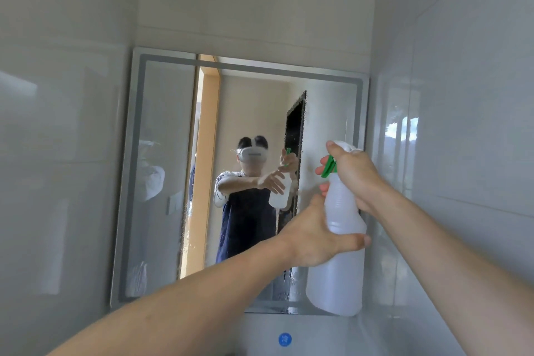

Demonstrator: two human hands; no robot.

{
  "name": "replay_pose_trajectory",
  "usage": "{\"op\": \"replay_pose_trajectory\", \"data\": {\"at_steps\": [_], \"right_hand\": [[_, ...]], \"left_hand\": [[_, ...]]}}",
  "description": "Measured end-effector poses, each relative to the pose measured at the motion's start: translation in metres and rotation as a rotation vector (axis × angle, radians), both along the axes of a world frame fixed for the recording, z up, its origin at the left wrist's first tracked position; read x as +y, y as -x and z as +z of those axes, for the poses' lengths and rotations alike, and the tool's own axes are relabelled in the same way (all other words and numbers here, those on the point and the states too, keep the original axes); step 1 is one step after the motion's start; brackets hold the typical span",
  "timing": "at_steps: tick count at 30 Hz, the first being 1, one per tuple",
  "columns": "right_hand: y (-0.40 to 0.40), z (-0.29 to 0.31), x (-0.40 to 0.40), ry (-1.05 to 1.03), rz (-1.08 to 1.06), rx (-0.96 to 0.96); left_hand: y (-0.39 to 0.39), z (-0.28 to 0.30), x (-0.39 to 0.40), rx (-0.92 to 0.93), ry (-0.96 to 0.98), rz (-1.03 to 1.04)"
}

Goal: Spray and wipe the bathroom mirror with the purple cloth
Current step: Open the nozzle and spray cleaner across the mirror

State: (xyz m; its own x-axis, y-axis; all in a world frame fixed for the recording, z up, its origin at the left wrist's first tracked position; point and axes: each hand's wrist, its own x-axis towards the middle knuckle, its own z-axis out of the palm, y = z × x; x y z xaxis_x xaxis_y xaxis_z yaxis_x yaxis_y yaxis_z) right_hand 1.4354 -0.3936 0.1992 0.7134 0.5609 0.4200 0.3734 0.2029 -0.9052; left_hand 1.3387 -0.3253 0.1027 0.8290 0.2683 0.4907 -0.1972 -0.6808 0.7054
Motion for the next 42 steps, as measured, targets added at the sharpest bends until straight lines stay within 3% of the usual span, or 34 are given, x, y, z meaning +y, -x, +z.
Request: {"op": "replay_pose_trajectory", "data": {"at_steps": [4, 13, 26, 36, 42], "right_hand": [[0.005, -0.028, 0.005, 0.024, -0.033, 0.045], [0.020, -0.063, 0.015, 0.116, -0.127, 0.080], [0.016, -0.084, 0.004, 0.031, 0.009, 0.059], [0.021, -0.140, 0.001, 0.135, -0.102, 0.082], [0.021, -0.149, 0.005, 0.097, -0.104, 0.060]], "left_hand": [[0.001, -0.027, 0.003, 0.084, 0.021, 0.078], [0.008, -0.062, 0.006, 0.079, 0.070, -0.044], [0.030, -0.075, 0.001, 0.223, -0.023, 0.158], [0.033, -0.135, -0.010, 0.255, 0.044, 0.141], [0.031, -0.145, -0.005, 0.258, 0.082, 0.181]]}}
